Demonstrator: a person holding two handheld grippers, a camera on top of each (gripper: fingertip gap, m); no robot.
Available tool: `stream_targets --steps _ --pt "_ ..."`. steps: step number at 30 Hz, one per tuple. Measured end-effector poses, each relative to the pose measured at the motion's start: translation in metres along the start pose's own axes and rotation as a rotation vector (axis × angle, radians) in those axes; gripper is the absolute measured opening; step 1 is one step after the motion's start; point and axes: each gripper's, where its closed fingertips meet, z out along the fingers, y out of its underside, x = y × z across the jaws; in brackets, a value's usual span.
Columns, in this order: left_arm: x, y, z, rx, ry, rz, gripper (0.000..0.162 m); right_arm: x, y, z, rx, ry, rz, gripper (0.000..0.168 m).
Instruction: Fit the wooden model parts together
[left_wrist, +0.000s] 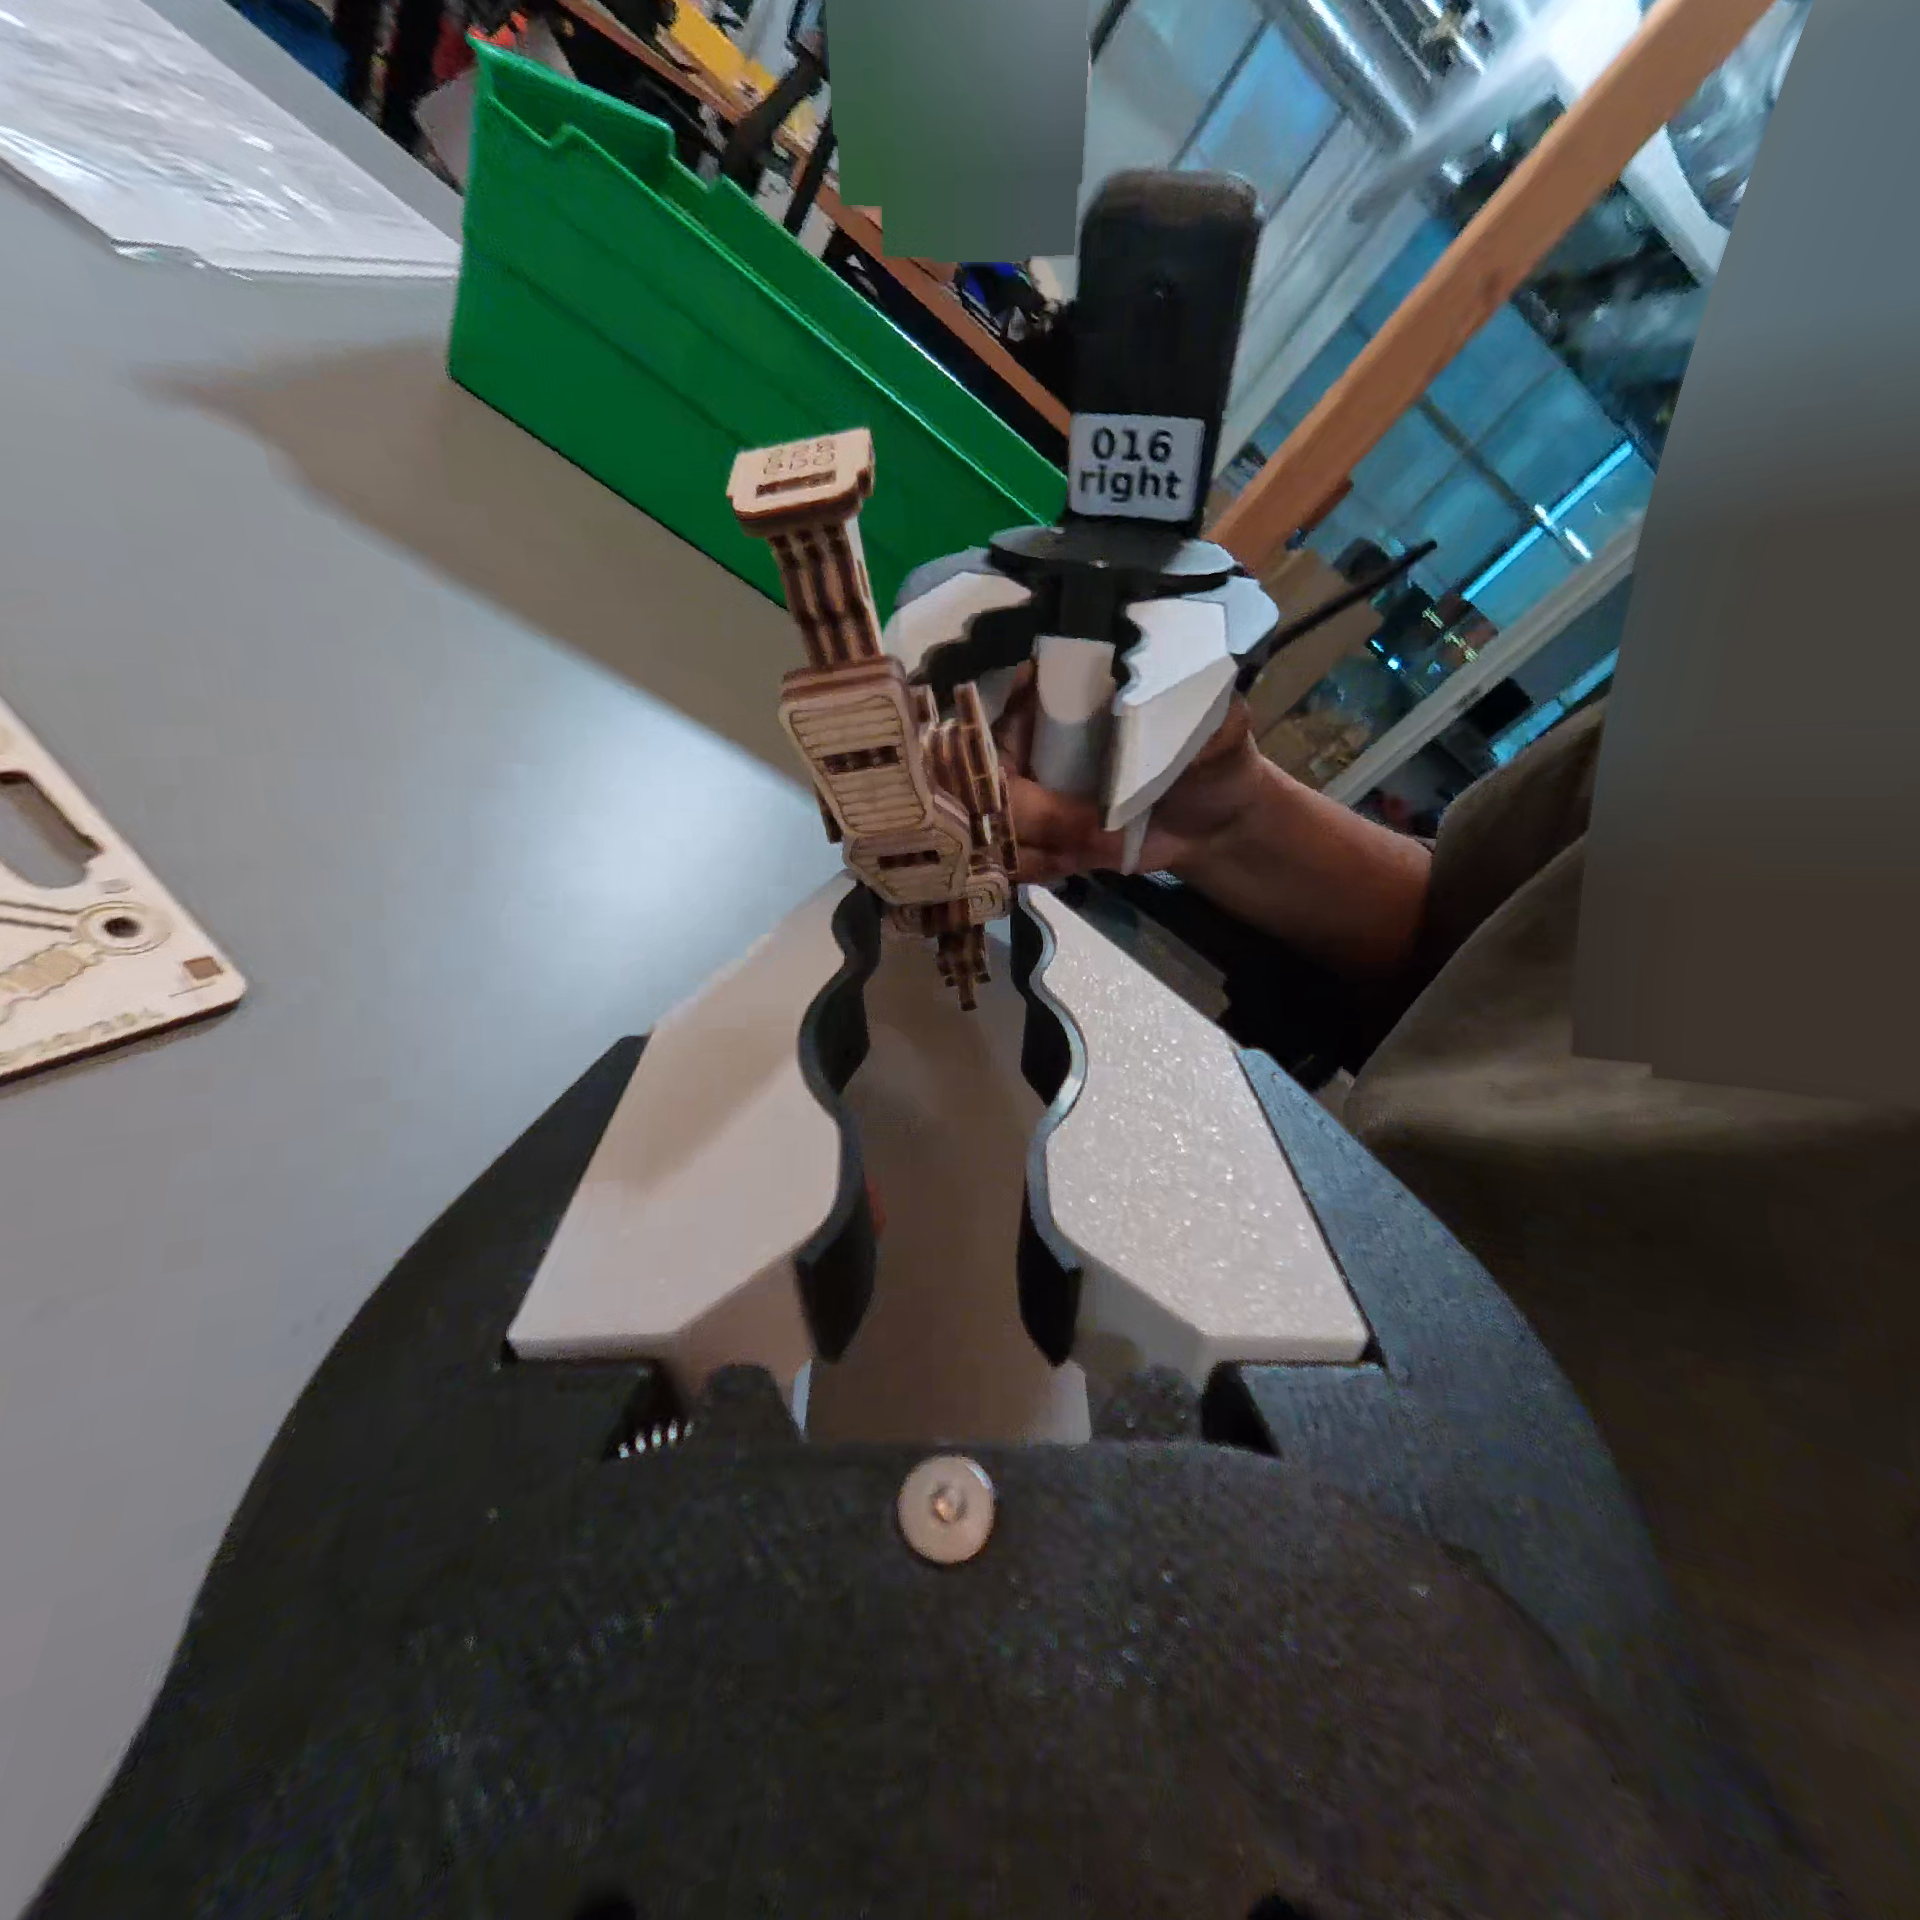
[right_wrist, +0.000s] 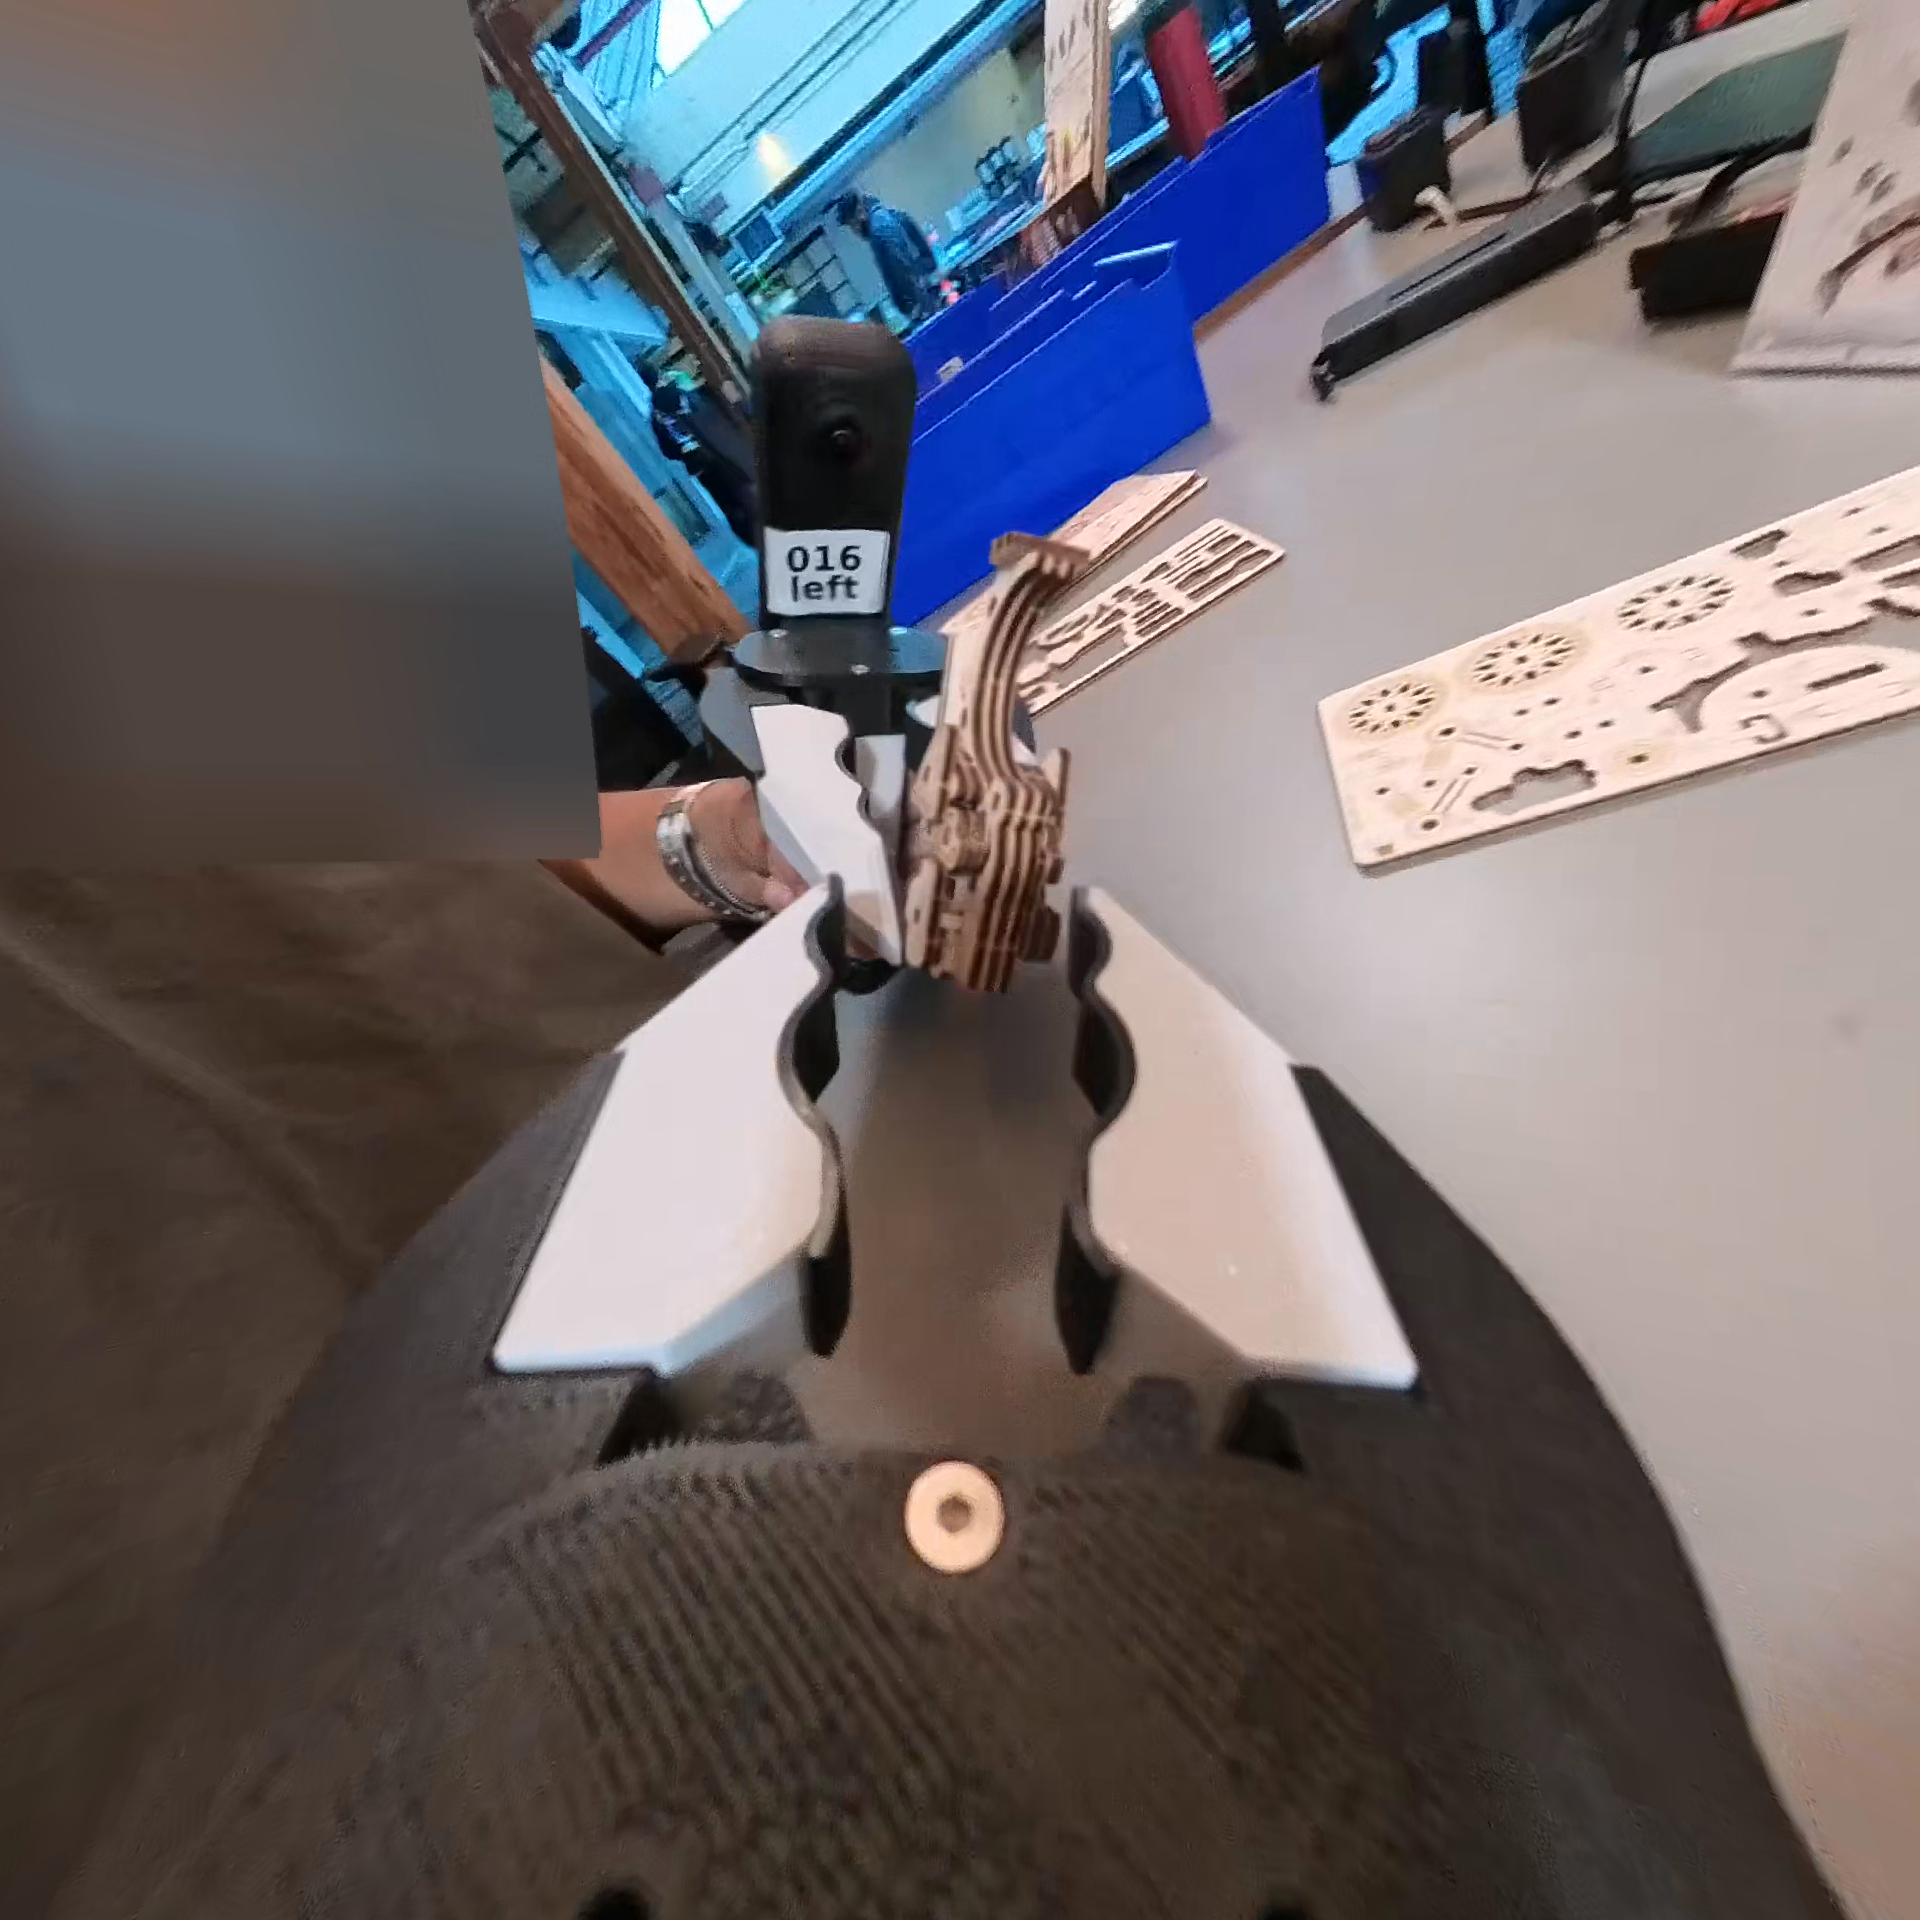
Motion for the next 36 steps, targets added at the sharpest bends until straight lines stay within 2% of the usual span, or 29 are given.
stream_targets --steps 5,12,19,28,36 --pt "0.008 0.001 0.002 -0.003 0.046 -0.013 0.023 -0.003 0.001 -0.002 0.006 -0.063 0.084 0.022" --pt "0.006 0.008 0.005 -0.054 0.005 0.062 0.023 0.0 0.007 -0.002 -0.008 -0.082 0.165 0.02" --pt "0.006 0.008 0.006 -0.044 0.014 0.028 0.023 0.001 0.007 -0.003 -0.028 -0.075 0.177 0.019" --pt "0.003 -0.002 0.007 0.061 0.038 -0.156 0.023 0.004 0.001 -0.001 0.015 -0.033 0.189 0.018" --pt "0.003 -0.004 0.008 0.089 0.052 -0.23 0.024 0.006 -0.003 0.0 0.045 0.005 0.174 0.018"
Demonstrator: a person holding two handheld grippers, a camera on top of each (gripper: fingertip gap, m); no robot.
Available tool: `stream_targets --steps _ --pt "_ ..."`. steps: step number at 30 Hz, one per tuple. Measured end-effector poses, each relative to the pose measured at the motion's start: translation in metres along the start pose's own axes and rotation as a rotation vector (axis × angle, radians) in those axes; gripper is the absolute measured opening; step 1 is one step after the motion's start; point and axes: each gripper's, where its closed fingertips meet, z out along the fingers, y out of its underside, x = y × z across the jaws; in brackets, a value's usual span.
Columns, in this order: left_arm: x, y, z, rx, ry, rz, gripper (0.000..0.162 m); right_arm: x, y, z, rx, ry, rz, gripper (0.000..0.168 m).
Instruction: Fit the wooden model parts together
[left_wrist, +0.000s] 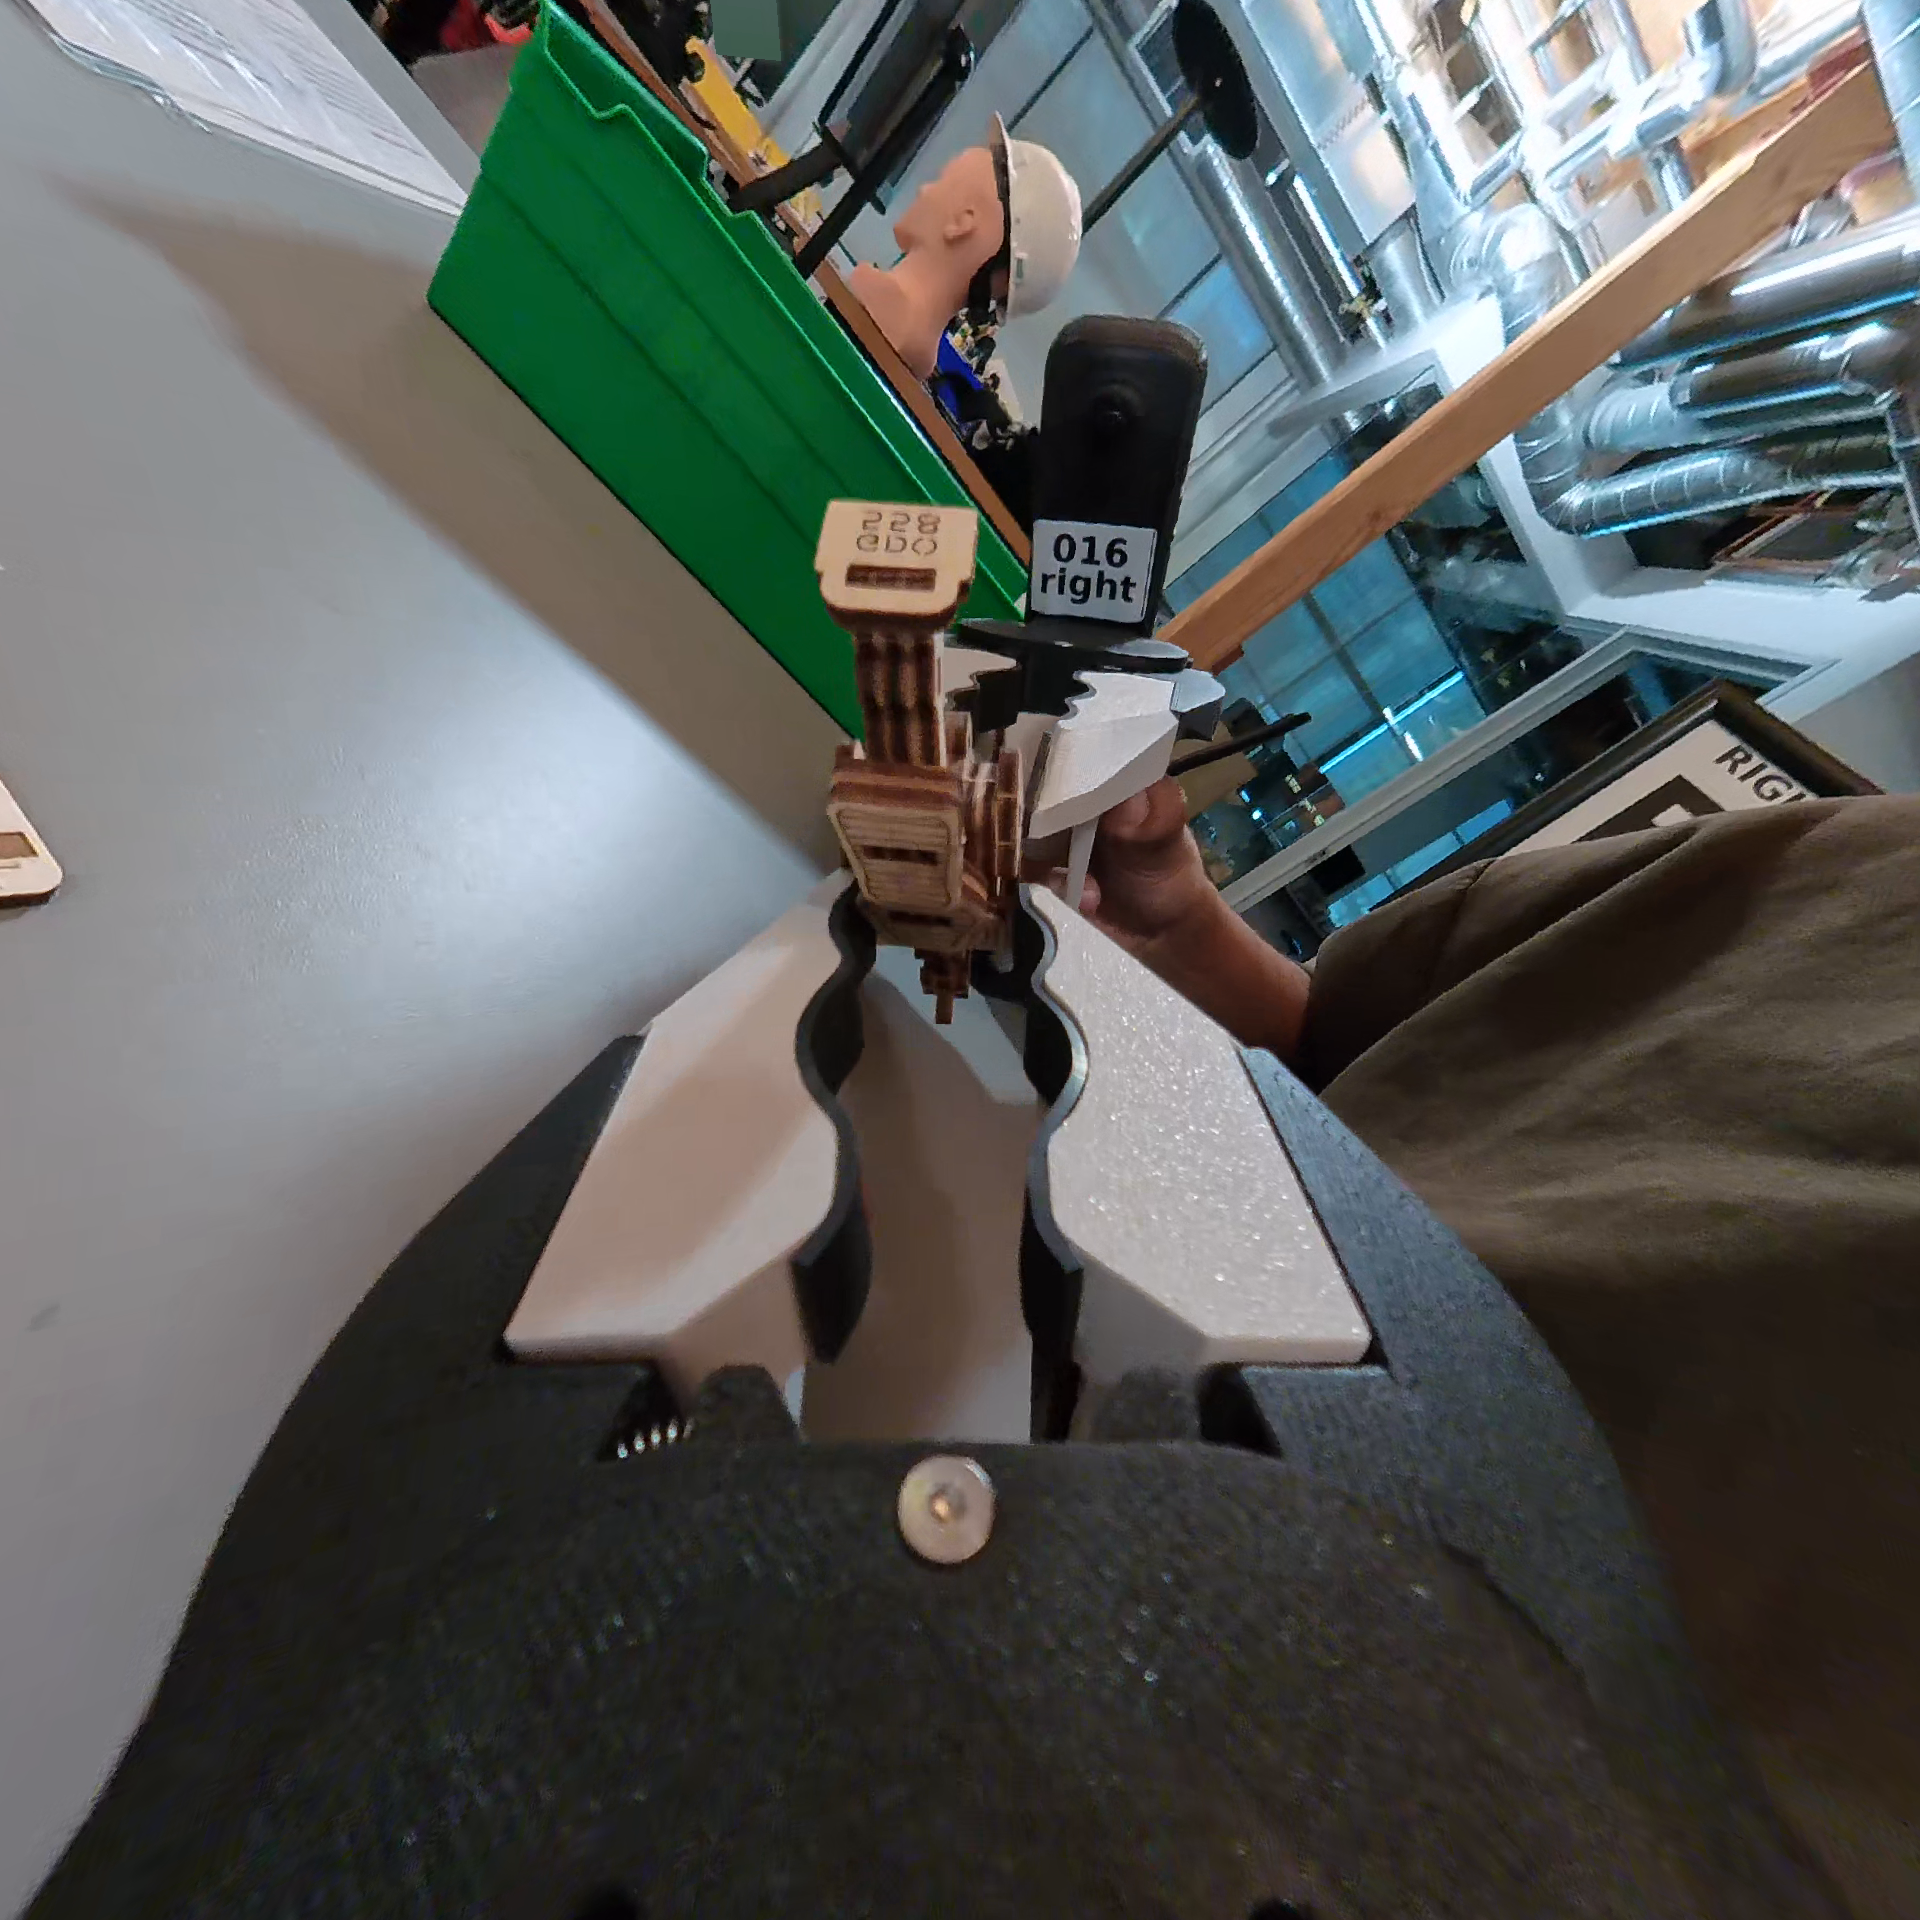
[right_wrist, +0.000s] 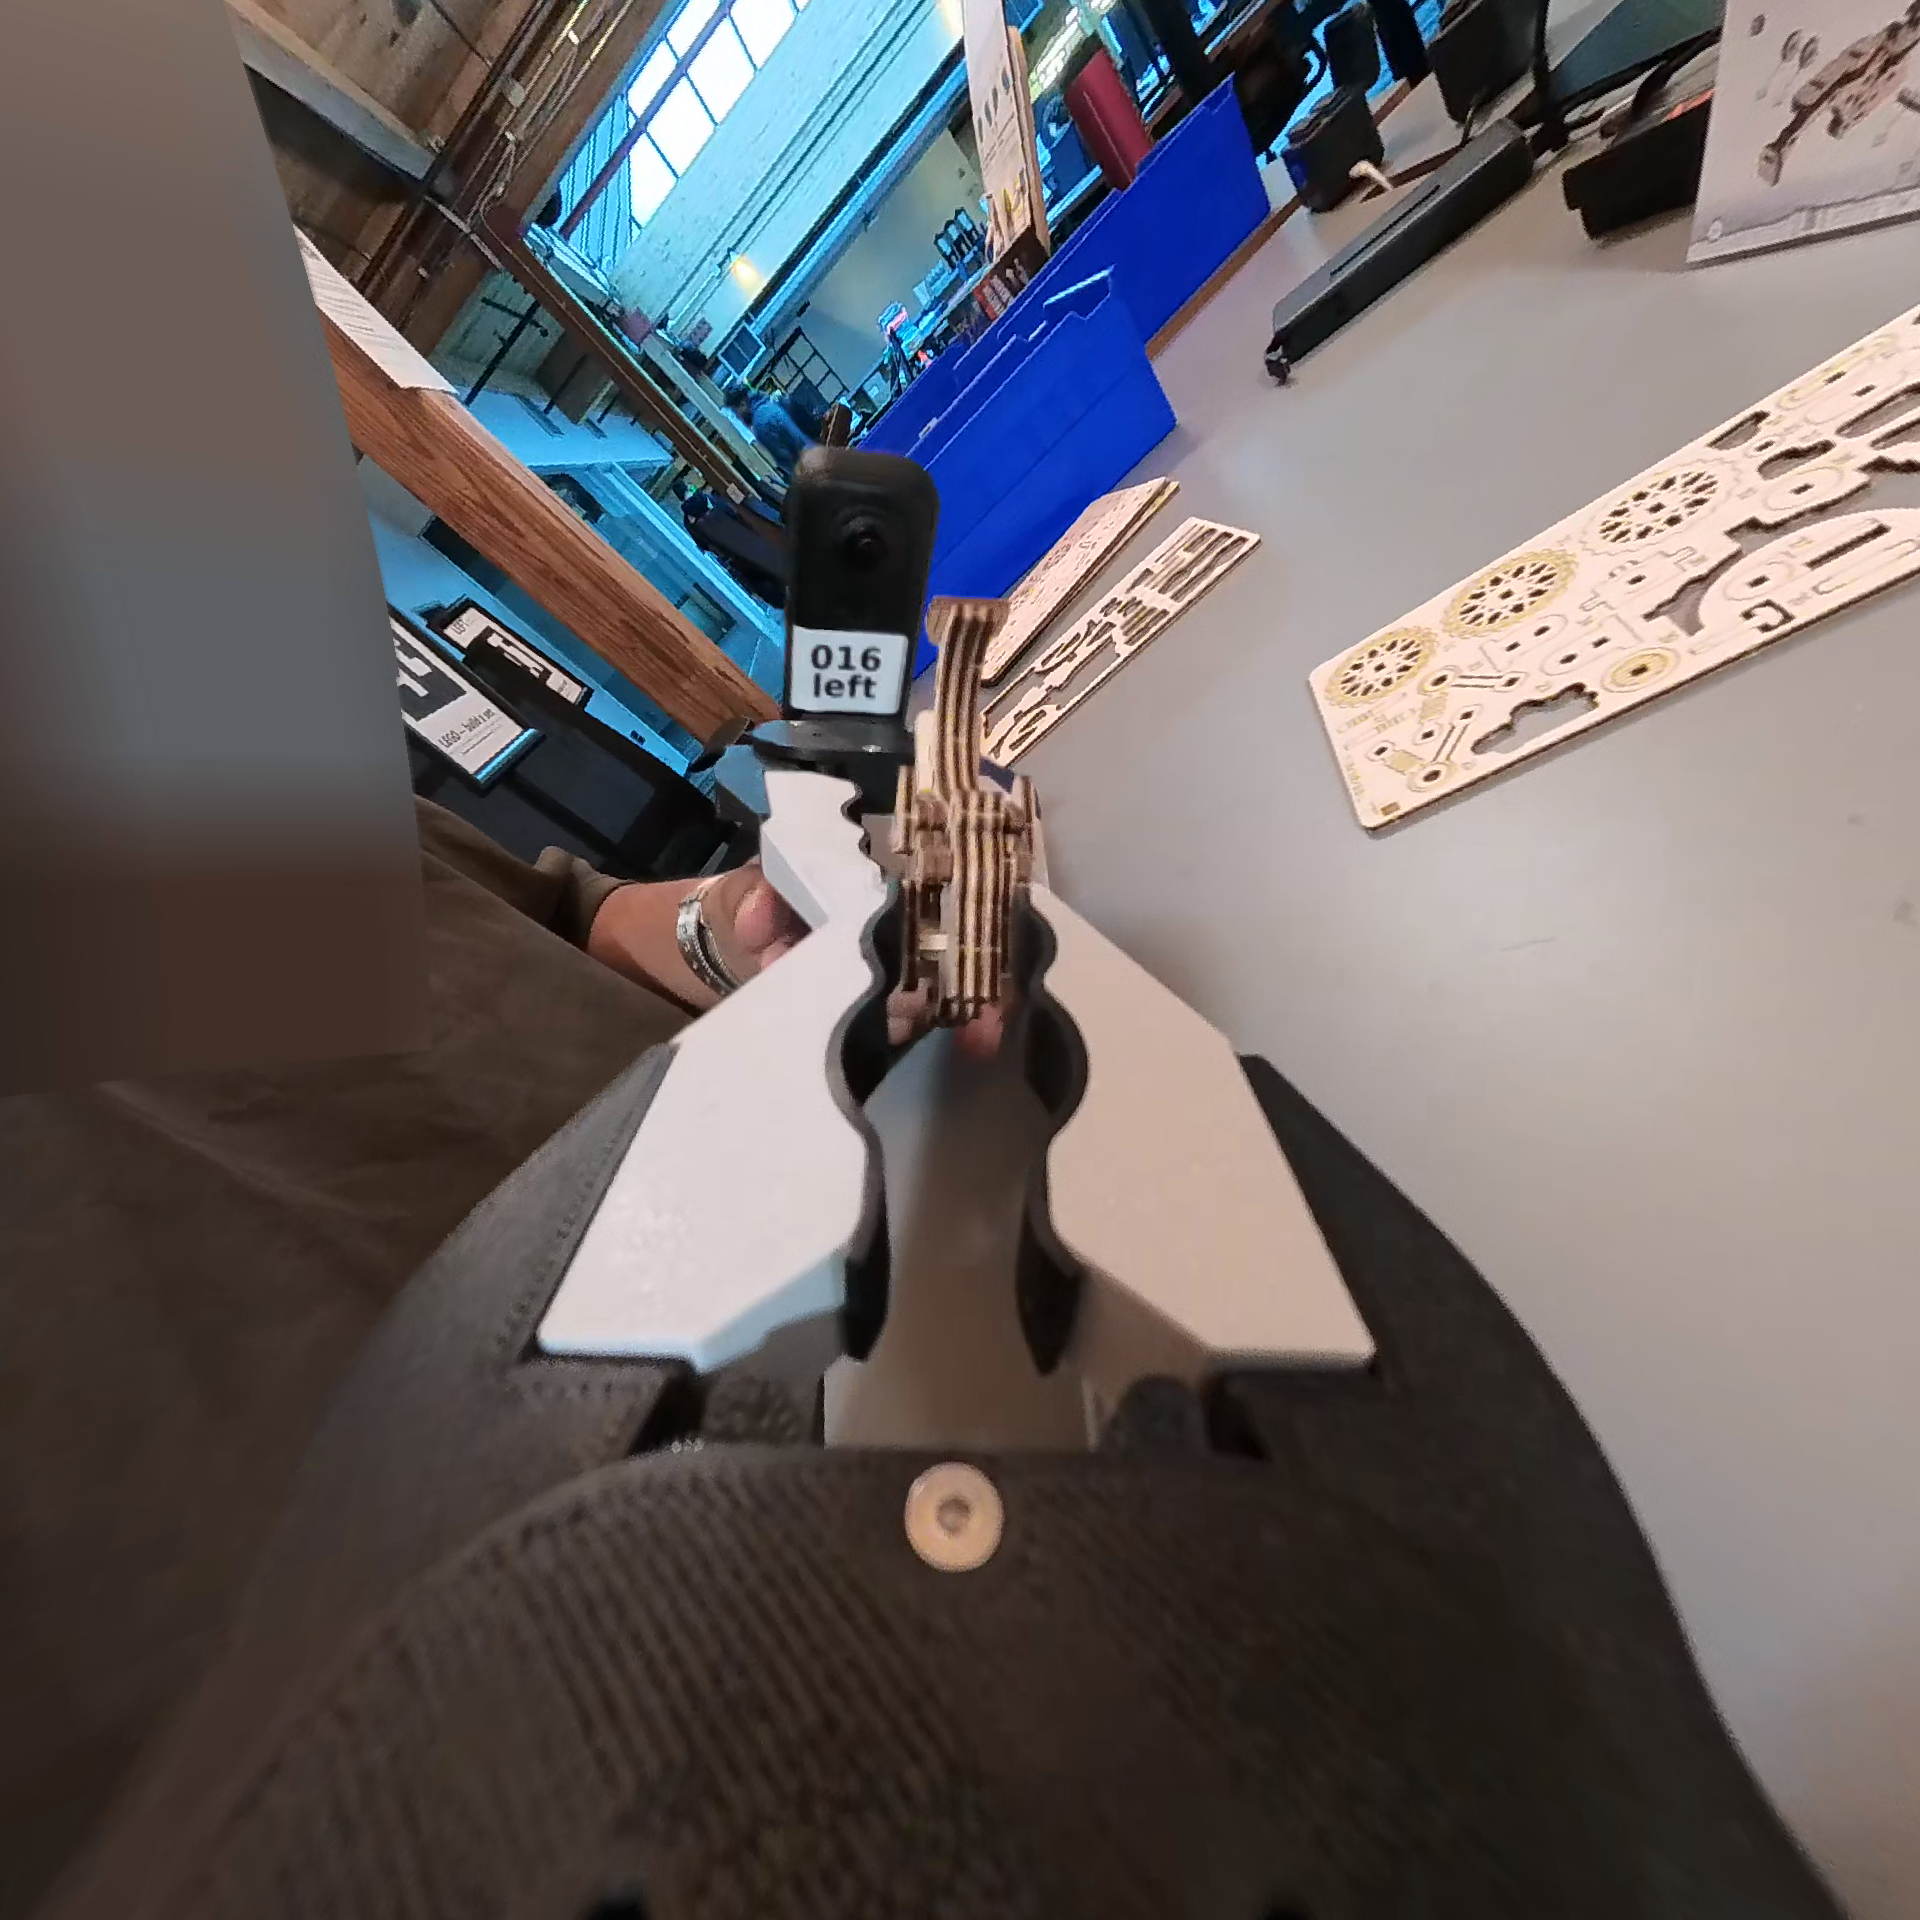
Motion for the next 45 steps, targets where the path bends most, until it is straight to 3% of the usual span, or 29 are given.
stream_targets --steps 3,6,8,14,41,45 --pt "0.002 -0.003 0.0 0.027 0.023 -0.04 0.024 -0.001 -0.003 0.0 0.025 0.004 0.005 0.018" --pt "0.007 -0.005 0.0 0.041 0.067 -0.051 0.039 0.001 -0.004 0.0 0.034 0.016 0.01 0.018" --pt "0.007 -0.005 0.0 0.047 0.07 -0.057 0.039 0.002 -0.004 0.0 0.039 0.014 0.018 0.018" --pt "-0.002 -0.007 0.0 0.081 0.018 -0.058 0.025 0.003 -0.003 0.001 0.04 0.022 0.026 0.018" --pt "-0.009 0.0 0.002 0.012 -0.082 0.081 0.022 0.007 0.001 0.0 0.02 0.034 0.031 0.019" --pt "-0.007 0.0 0.002 0.021 -0.051 0.03 0.022 0.004 0.001 0.0 0.006 0.031 0.01 0.019"
